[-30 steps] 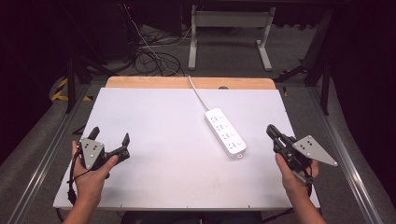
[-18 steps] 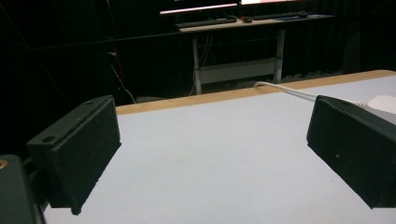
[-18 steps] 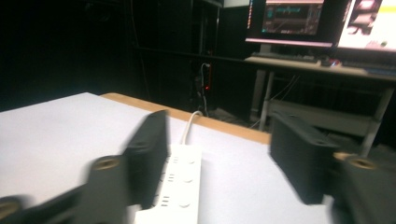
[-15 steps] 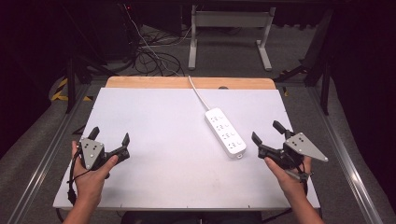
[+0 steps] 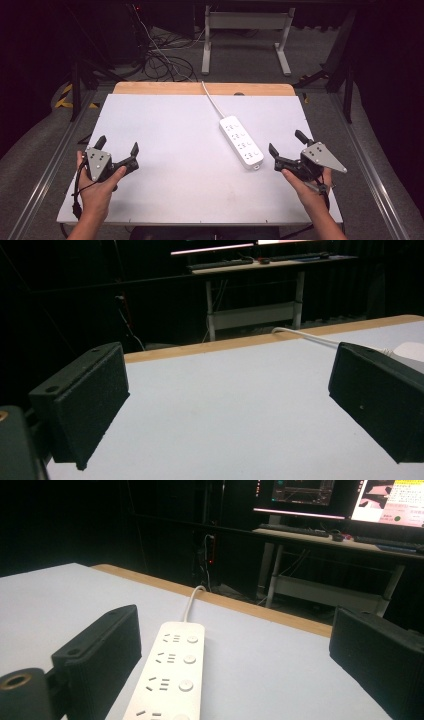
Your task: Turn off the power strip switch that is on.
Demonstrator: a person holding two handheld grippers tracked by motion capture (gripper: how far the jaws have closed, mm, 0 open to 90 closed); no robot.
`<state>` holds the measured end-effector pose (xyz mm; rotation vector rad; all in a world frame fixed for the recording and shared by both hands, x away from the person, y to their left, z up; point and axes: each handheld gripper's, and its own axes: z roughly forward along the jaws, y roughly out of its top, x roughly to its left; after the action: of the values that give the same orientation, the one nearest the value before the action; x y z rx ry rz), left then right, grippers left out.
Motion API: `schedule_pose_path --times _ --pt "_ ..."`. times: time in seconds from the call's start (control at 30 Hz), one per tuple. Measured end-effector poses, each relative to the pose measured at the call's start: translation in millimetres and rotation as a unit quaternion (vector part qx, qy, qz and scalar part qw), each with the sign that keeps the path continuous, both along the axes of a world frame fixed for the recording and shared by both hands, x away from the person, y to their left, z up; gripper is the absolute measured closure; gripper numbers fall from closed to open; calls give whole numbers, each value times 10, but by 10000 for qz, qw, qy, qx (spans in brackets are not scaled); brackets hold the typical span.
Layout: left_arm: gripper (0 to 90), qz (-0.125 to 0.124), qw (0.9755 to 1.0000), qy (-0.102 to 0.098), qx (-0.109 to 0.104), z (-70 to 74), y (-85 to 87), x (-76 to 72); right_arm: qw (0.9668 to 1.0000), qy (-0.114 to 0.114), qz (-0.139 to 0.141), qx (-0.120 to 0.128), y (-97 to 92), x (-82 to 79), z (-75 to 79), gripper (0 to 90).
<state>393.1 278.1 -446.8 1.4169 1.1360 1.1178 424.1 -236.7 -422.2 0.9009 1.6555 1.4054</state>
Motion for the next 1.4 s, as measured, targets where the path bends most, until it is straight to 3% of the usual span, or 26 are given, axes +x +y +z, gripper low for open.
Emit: schedule_pose_path --times 1.4 --pt "32 -73 10000 6 20 3 -28 32 9999 89 63 -124 -22 -38 -26 105"
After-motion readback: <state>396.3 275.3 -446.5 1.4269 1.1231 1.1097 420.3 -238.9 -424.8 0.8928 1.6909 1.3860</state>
